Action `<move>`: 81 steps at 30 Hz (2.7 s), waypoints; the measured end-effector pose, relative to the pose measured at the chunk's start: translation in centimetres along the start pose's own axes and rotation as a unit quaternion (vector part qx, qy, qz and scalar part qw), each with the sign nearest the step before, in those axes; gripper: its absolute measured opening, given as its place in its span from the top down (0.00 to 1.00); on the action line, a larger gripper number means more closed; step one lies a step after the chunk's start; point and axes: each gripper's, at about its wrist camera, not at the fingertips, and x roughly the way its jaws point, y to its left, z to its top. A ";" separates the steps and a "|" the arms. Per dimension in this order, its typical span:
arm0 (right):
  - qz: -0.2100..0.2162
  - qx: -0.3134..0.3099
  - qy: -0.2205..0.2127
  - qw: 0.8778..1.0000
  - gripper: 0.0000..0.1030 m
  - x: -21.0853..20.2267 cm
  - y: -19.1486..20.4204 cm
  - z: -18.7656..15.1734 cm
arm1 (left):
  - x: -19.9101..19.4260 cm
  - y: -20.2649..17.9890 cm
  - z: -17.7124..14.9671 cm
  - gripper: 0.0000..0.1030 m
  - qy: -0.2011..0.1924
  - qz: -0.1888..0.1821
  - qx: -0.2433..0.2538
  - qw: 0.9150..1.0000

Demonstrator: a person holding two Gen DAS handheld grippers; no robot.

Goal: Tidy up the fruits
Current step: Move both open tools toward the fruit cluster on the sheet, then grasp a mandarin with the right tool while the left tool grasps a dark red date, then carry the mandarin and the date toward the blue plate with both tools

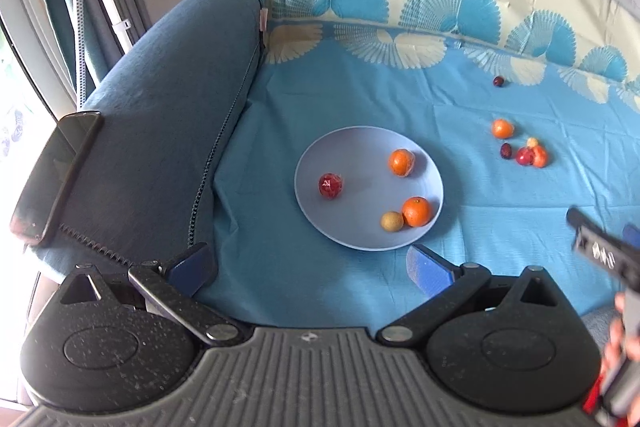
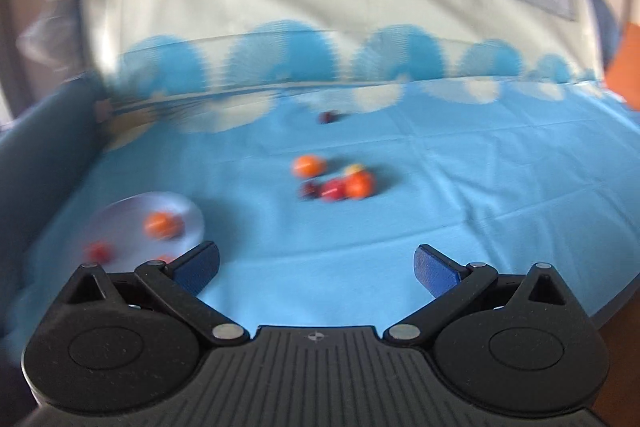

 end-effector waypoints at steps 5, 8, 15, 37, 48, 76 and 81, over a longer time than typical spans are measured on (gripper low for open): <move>-0.079 0.015 0.012 0.997 0.01 10.3 -4.1 0.2 | 2.4 -1.4 1.8 0.00 0.022 0.022 0.014 0.999; -0.099 0.031 0.041 0.994 0.01 16.0 -6.1 0.4 | 3.9 -1.9 2.7 0.00 0.035 0.033 0.018 0.999; -0.084 0.021 0.056 0.995 0.01 23.4 -6.1 1.1 | 7.2 -4.3 4.8 0.00 0.053 0.048 0.028 0.997; -0.147 0.073 0.012 0.986 0.64 24.1 -13.4 2.6 | 23.4 -27.1 10.4 0.00 0.025 -0.096 0.199 0.975; -0.154 0.074 0.007 0.985 0.62 24.6 -13.2 2.6 | 26.4 -29.7 11.0 0.14 0.009 -0.140 0.226 0.964; -0.119 0.040 -0.093 0.988 0.65 13.1 -10.7 4.8 | 4.7 -12.5 5.7 0.77 -0.040 -0.097 0.139 0.985; -0.022 0.007 -0.105 0.994 0.65 3.3 -7.8 5.0 | -0.5 -7.8 3.3 0.77 -0.061 -0.086 0.112 0.988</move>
